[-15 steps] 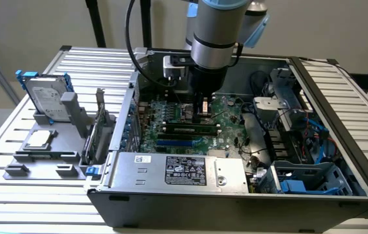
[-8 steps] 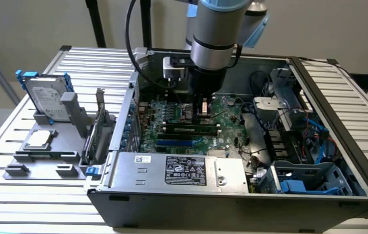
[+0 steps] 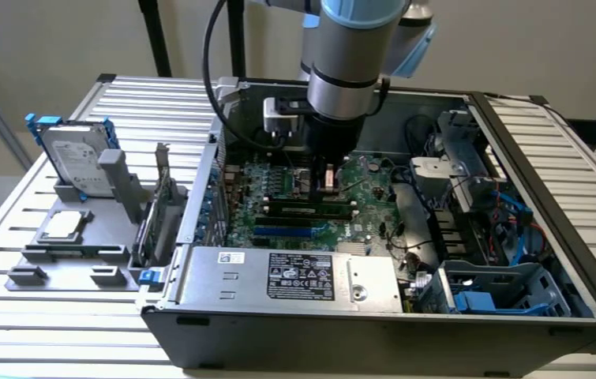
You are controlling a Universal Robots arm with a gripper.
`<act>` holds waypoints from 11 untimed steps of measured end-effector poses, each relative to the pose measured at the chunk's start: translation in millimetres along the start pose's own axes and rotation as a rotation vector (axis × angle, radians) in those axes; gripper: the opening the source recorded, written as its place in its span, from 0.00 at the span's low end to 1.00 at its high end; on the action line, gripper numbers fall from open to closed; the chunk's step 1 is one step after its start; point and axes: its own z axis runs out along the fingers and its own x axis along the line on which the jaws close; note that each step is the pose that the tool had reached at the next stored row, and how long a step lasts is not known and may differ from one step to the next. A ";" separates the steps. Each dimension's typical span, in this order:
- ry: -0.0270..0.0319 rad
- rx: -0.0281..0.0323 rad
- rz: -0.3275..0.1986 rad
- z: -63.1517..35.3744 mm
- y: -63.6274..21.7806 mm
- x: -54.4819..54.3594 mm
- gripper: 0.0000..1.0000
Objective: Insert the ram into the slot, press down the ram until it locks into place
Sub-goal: 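Press down the ram until it locks into place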
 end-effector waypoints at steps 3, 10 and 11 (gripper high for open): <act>0.0001 -0.0003 0.000 2.0 0.5 -0.4 0.10; 0.0004 -0.0006 0.000 9.5 2.1 -0.6 0.10; 0.0011 -0.0006 0.000 11.0 2.4 -0.4 0.10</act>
